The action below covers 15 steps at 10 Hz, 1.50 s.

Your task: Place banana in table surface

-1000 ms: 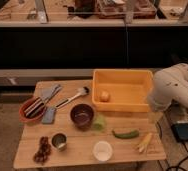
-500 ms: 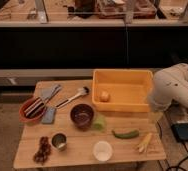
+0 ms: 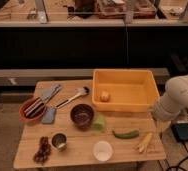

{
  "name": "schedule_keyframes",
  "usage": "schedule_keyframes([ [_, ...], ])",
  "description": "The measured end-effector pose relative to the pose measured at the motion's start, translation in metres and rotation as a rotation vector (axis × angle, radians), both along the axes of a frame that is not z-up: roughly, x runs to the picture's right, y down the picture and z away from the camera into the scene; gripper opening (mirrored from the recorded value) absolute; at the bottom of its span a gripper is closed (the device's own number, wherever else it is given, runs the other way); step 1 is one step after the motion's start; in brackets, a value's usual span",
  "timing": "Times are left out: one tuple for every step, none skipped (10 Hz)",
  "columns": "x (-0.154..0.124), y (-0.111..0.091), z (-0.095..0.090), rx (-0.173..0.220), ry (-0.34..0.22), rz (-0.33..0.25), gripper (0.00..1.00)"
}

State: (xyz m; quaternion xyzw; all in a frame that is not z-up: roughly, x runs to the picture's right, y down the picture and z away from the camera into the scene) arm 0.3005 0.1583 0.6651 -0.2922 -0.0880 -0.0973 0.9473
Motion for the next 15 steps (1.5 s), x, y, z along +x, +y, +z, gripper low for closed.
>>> schedule_keyframes([
  [0.005,0.011,-0.003,-0.004,-0.019,-0.014,0.65],
  [0.006,0.016,-0.004,-0.003,-0.034,-0.024,0.65],
  [0.007,0.018,-0.005,-0.004,-0.037,-0.026,0.65],
  [0.006,0.017,-0.005,-0.004,-0.038,-0.027,0.65],
  [0.005,0.017,-0.004,-0.005,-0.039,-0.030,0.65],
  [0.005,0.018,-0.002,-0.009,-0.034,-0.030,0.65],
  [0.006,0.023,0.000,-0.027,-0.027,-0.031,0.65],
  [0.006,0.030,0.005,-0.043,-0.022,-0.034,0.65],
  [0.006,0.045,0.020,-0.061,-0.015,-0.040,0.65],
  [0.008,0.056,0.031,-0.071,-0.008,-0.041,0.65],
  [0.012,0.070,0.047,-0.083,0.002,-0.043,0.65],
  [0.016,0.083,0.061,-0.093,0.006,-0.040,0.65],
  [0.019,0.094,0.075,-0.105,0.011,-0.035,0.65],
  [0.021,0.099,0.082,-0.113,0.014,-0.031,0.65],
  [0.021,0.100,0.088,-0.118,0.018,-0.030,0.65],
])
